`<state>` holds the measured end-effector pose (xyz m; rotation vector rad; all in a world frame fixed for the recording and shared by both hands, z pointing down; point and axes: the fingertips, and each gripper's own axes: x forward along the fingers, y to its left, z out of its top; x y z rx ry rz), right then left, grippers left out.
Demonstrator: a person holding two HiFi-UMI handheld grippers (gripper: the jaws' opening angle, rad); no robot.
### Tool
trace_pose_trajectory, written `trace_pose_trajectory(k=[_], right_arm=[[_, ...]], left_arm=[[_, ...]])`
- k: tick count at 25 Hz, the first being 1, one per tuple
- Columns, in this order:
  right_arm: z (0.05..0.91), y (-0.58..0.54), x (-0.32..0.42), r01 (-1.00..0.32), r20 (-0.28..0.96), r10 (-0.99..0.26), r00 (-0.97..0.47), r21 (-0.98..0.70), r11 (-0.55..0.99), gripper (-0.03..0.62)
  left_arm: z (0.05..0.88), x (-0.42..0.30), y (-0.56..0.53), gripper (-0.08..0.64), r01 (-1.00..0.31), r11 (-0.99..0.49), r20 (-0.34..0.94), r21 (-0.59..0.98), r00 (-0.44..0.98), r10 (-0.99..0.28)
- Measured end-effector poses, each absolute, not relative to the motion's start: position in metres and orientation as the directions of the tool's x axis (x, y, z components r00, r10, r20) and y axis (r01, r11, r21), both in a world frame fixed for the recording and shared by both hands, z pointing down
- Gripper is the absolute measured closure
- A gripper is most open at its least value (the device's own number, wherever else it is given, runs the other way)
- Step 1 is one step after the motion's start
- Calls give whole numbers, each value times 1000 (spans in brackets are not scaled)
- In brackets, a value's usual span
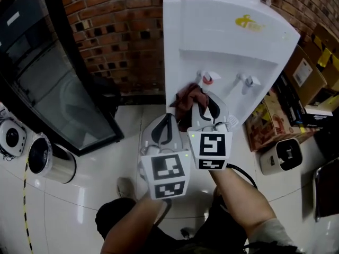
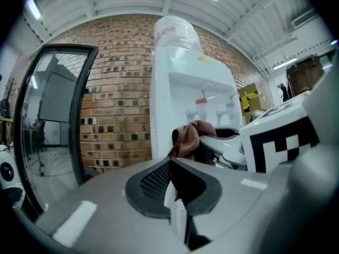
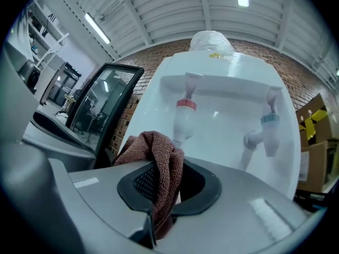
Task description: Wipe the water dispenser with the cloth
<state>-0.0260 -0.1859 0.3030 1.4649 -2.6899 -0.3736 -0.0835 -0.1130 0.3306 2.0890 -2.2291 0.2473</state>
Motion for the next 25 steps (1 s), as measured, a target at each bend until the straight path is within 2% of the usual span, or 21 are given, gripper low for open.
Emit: trace_pose_trajectory(k=[16, 25], right_arm=[[296, -221, 69, -905, -69, -914, -401, 188, 383, 538], [293, -229, 121, -929, -50, -948, -315, 221, 297, 538]], left_arm=[[345, 13, -145, 560, -990, -108, 165, -91, 92, -982], [351, 49, -156, 560, -982, -170, 166, -87, 154, -974]])
